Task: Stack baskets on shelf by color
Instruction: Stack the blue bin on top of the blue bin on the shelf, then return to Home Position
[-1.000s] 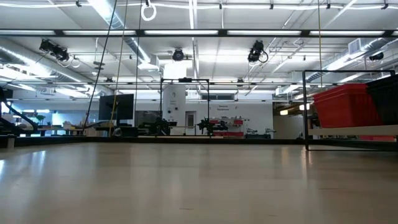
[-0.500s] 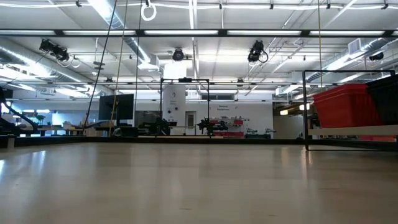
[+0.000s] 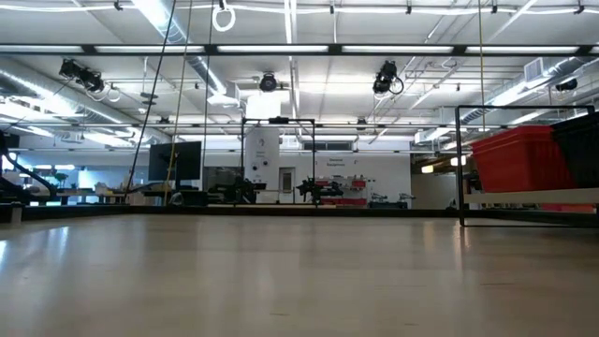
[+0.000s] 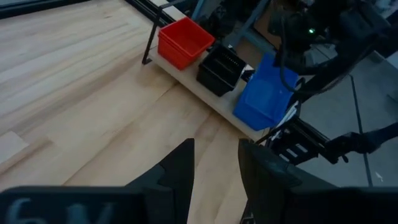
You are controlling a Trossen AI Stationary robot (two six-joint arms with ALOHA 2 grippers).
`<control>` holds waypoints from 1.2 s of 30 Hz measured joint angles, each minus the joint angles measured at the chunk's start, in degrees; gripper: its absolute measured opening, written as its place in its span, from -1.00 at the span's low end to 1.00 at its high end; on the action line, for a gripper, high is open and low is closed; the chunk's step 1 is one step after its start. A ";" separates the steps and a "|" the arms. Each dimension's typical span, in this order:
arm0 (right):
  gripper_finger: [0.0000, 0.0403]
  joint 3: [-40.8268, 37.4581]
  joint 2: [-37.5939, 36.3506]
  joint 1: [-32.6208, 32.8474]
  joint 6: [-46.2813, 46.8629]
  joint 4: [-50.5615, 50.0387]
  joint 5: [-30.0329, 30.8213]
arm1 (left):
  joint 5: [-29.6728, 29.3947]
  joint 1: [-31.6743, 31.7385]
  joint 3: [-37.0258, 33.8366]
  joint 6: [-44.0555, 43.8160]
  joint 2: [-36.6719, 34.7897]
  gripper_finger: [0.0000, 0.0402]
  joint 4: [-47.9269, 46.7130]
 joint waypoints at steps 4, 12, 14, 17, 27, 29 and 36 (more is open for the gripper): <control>-0.38 -0.02 0.00 0.27 -0.15 -0.16 0.44 | -0.14 0.20 0.00 0.08 0.00 -0.35 0.71; -0.12 0.00 0.00 1.71 -1.11 -0.12 2.73 | -0.13 0.16 0.00 0.02 0.00 -0.35 1.03; -0.10 0.00 0.00 2.01 -1.51 -0.10 4.21 | -0.13 0.16 0.02 0.00 0.00 -0.35 1.06; -0.11 0.00 0.00 2.03 -3.11 1.88 9.42 | -0.13 0.16 0.00 0.14 0.00 -0.35 2.05; -0.11 3.04 -1.39 -4.54 -20.49 11.06 40.09 | 3.90 6.47 0.00 20.47 -0.99 -0.35 14.49; -0.11 4.24 -2.18 -6.60 -28.11 10.99 42.86 | 9.18 10.25 0.00 24.41 -1.28 -0.35 15.63; -0.15 7.07 -5.79 -13.68 -59.81 8.84 43.65 | 26.09 23.84 -0.02 38.38 -1.29 -0.43 24.07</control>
